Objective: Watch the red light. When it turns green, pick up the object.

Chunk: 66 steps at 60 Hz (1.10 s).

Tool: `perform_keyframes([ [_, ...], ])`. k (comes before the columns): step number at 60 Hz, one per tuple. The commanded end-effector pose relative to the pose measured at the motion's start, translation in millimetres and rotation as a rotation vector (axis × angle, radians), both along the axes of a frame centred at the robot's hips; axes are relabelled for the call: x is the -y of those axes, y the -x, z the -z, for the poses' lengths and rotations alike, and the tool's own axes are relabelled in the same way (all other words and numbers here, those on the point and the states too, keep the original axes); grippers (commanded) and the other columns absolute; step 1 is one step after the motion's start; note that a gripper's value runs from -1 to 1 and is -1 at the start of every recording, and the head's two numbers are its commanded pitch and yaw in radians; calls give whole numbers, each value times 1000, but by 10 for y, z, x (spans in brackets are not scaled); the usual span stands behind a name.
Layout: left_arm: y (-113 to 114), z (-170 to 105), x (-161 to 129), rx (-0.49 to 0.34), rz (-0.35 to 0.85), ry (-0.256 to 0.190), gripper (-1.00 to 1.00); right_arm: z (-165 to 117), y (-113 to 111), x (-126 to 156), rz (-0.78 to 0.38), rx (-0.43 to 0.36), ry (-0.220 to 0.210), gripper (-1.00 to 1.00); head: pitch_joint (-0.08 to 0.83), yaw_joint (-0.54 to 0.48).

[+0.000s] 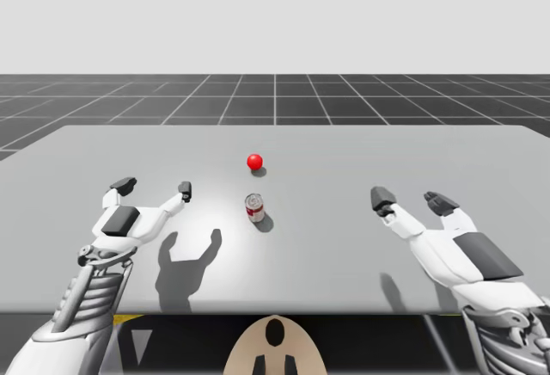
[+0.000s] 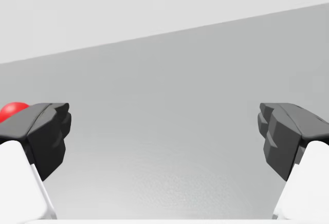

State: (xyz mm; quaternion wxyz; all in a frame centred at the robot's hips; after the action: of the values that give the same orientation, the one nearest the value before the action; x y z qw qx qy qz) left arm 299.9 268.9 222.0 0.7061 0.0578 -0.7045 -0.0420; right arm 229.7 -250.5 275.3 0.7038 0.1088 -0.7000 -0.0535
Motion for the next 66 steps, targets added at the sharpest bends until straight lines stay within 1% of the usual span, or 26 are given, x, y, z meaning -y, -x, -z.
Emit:
perform_keyframes([
  [1, 0, -2, -2, 2, -3, -4, -1000, 50, -13, -39, 11, -4, 11, -1000, 330, 46],
  [10, 2, 0, -1, 3, 0, -8, -1000, 57, -11, -47, 8, -5, 14, -1000, 386, 75],
  [26, -2, -1, -4, 2, 2, -7, -1000, 58, -9, -54, 6, -5, 23, -1000, 442, 87],
  [66, 1, 3, 7, 2, 5, -9, -1000, 64, -9, -54, 1, -3, 27, -1000, 447, 93],
])
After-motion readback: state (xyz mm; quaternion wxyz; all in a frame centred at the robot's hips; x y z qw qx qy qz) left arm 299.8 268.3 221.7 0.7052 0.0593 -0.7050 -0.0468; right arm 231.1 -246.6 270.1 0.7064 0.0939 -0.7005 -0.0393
